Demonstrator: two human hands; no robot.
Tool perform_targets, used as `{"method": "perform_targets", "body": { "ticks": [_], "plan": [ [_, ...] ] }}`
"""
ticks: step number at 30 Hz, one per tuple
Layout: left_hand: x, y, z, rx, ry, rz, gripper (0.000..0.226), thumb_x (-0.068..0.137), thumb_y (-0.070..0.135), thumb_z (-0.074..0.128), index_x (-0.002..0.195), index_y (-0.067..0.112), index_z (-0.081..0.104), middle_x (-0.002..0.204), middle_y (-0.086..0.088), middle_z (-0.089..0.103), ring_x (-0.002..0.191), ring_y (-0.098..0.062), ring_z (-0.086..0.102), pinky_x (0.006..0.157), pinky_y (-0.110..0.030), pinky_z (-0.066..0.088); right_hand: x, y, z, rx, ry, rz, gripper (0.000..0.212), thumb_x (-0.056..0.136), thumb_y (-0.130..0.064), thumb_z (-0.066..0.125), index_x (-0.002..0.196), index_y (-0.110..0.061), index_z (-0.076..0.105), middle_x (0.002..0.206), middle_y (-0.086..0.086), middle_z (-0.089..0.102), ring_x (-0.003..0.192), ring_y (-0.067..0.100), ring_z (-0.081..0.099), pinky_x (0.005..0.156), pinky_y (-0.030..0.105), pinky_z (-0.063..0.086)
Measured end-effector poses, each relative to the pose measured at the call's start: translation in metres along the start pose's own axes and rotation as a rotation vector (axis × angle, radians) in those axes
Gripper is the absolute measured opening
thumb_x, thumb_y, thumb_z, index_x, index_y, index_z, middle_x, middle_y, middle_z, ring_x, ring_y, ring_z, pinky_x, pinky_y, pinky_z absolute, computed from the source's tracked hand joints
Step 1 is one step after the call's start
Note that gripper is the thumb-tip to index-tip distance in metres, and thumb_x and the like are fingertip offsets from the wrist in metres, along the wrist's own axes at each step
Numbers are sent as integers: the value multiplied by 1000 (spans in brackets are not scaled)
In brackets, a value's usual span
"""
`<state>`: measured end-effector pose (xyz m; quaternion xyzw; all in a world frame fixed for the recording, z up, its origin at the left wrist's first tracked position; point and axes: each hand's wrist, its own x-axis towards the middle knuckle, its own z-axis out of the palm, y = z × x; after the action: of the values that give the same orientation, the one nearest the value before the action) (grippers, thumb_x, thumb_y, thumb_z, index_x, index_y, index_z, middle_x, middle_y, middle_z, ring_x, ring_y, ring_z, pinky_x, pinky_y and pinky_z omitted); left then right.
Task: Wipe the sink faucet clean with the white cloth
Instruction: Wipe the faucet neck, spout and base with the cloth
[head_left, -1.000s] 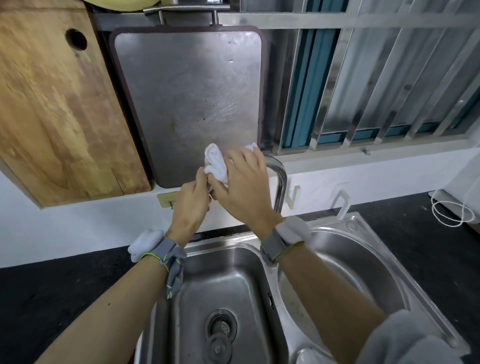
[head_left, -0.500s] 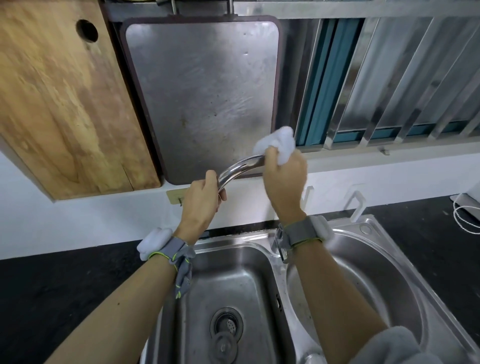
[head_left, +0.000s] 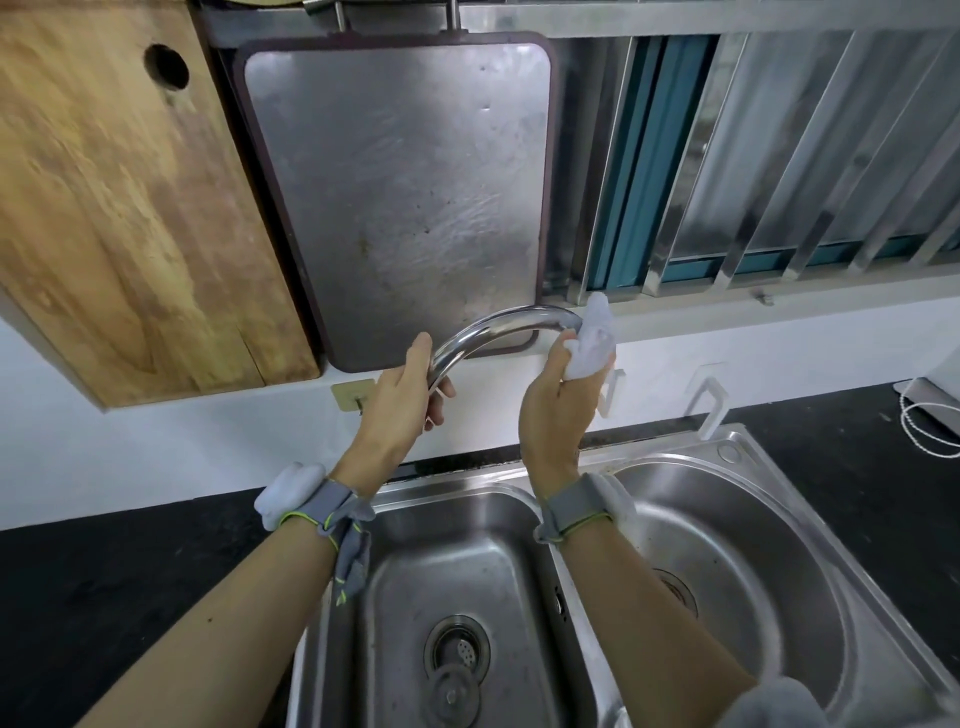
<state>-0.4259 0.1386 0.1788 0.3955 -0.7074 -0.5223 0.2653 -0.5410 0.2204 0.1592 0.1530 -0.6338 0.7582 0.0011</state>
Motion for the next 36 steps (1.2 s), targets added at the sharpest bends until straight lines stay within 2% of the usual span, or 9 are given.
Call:
{"method": "perform_targets", "body": {
  "ticks": [4,9,14,17,22,24,28,33,36],
  "plan": [
    [-2,-3,3,-21,36,-13,76,96,64,18,71,12,67,58,-4,64,54,-10,58,57,-26,44,-3,-6,-1,-108,-103,-246,61,96,-26,46,151,-9,26,153,12,32,143,32,30,113,49,33],
    [-2,-2,-3,-191,46,-81,78,99,61,13,85,6,66,64,-8,69,61,-16,64,65,-32,50,-12,-15,7,-290,-244,-555,67,90,-25,52,149,-29,20,155,-14,15,149,31,12,113,61,27],
    [-7,-1,-10,-463,9,-129,80,98,63,15,113,1,63,91,-14,74,81,-27,71,81,-42,53,-5,-10,0,-603,-363,-813,60,94,-34,51,149,-21,31,154,4,33,148,36,15,110,65,25],
    [-12,-3,-17,-613,-8,-150,80,96,66,17,119,3,61,90,-7,75,81,-23,72,88,-46,53,-8,-19,3,-738,-442,-991,51,93,-38,53,138,-15,50,141,11,50,140,41,31,111,66,22],
    [-19,-11,-28,-736,35,-236,77,94,70,24,124,9,60,104,-5,73,86,-15,67,74,-27,52,-13,-43,12,-979,-491,-1038,38,89,-45,50,112,-21,68,115,5,63,119,36,50,109,59,25],
    [-23,-15,-31,-763,46,-266,78,93,71,24,125,9,59,115,-8,67,94,-18,62,84,-31,50,-18,-49,15,-1026,-519,-1062,36,88,-45,49,102,-20,70,106,5,65,110,35,53,109,58,25],
    [-32,-24,-34,-818,37,-324,76,91,73,24,120,10,56,113,-11,63,103,-26,60,102,-48,46,-30,-57,22,-1138,-640,-1140,39,88,-47,49,89,-16,74,93,8,67,96,34,57,108,56,25],
    [-41,-32,-42,-747,99,-363,76,94,70,20,125,11,56,115,-11,62,110,-28,60,105,-48,44,-51,-58,33,-1355,-856,-1223,45,96,-45,41,96,-13,73,90,8,63,95,32,50,110,57,22],
    [-42,-36,-48,-657,152,-349,70,95,67,19,111,14,61,105,-8,65,101,-26,61,102,-46,46,-59,-53,34,-1451,-928,-1293,41,100,-36,37,99,-12,71,95,8,64,96,33,49,112,60,18]
  ]
}}
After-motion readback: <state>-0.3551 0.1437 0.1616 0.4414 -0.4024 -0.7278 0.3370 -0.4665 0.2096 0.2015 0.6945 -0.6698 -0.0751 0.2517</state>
